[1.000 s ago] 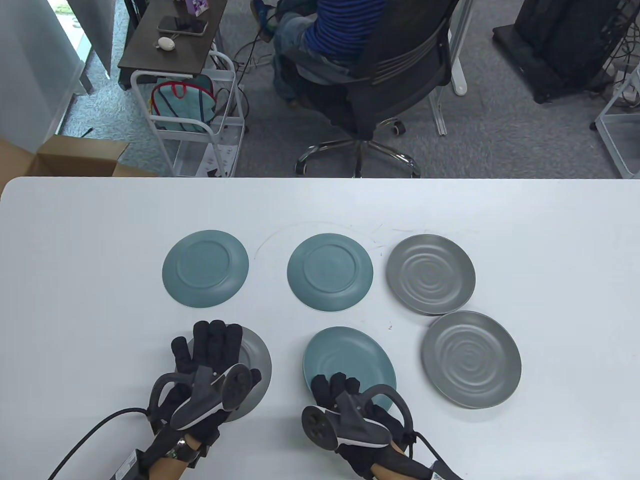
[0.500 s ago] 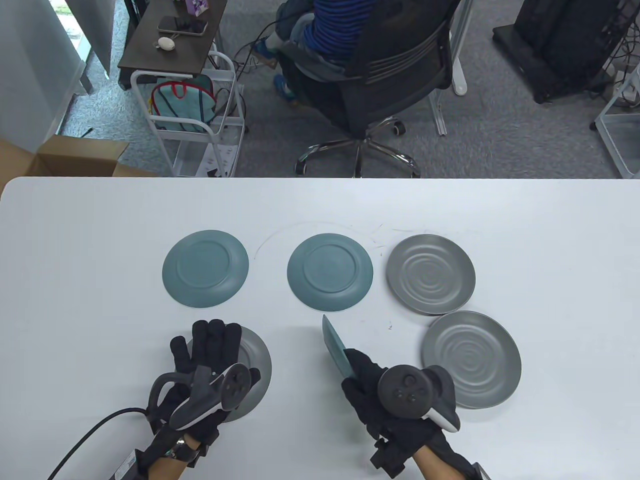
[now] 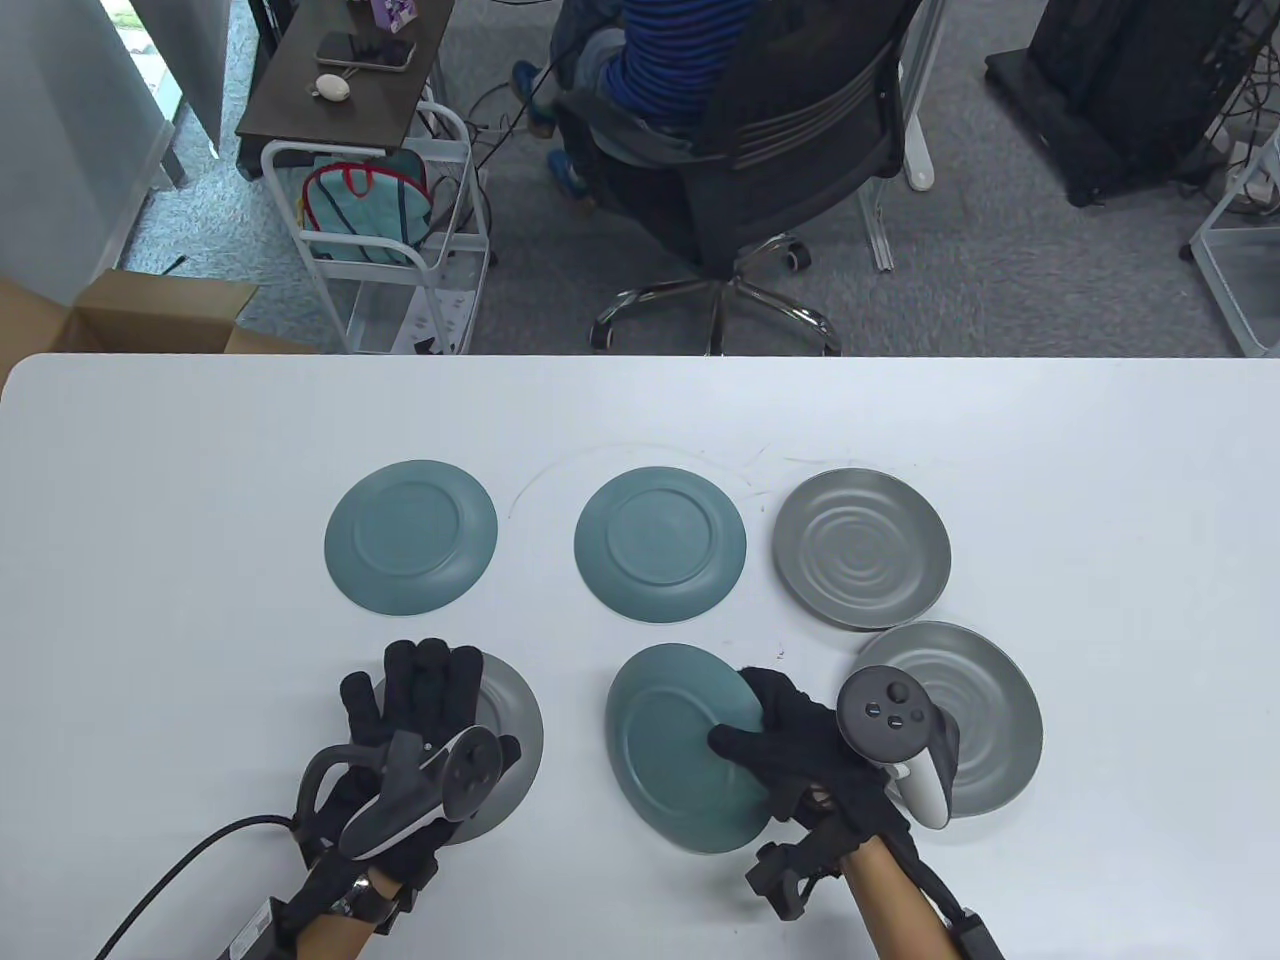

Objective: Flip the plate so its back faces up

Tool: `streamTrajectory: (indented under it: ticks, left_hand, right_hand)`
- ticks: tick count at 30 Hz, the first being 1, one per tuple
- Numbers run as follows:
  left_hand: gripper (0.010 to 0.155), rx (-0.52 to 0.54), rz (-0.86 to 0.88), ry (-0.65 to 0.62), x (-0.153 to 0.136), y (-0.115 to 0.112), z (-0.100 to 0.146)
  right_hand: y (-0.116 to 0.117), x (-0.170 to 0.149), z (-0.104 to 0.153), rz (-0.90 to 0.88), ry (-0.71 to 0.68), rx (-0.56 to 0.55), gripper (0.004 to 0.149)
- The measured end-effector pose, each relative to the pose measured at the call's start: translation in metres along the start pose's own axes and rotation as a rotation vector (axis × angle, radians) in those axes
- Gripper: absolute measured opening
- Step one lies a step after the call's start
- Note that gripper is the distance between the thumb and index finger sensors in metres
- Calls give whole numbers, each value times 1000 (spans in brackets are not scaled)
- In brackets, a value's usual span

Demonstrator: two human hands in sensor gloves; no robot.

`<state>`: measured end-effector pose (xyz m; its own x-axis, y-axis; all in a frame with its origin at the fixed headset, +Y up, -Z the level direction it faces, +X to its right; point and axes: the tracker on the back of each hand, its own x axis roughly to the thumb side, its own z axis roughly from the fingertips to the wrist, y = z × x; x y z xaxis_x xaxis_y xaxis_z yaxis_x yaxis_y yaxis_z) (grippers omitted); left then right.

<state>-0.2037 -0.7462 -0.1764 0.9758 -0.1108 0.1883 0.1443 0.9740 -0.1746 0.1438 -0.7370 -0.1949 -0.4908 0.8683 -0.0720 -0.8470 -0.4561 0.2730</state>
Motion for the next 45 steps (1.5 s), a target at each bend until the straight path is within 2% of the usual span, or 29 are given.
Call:
streamTrajectory:
  ticks: [14, 20, 31, 45]
  left_hand:
    - [89, 3, -2, -1, 0, 1, 0]
    - [89, 2, -5, -2, 1, 1, 1]
    - [89, 2, -5, -2, 1, 1, 1]
    - [88, 3, -9, 5, 0, 2, 1]
  right_hand:
    - [6, -23, -10, 204, 254, 25, 75]
    - [12, -23, -14, 277, 301, 28, 75]
    - [20, -18, -22, 372, 342, 27, 76]
    - [30, -10, -26, 612, 337, -14, 73]
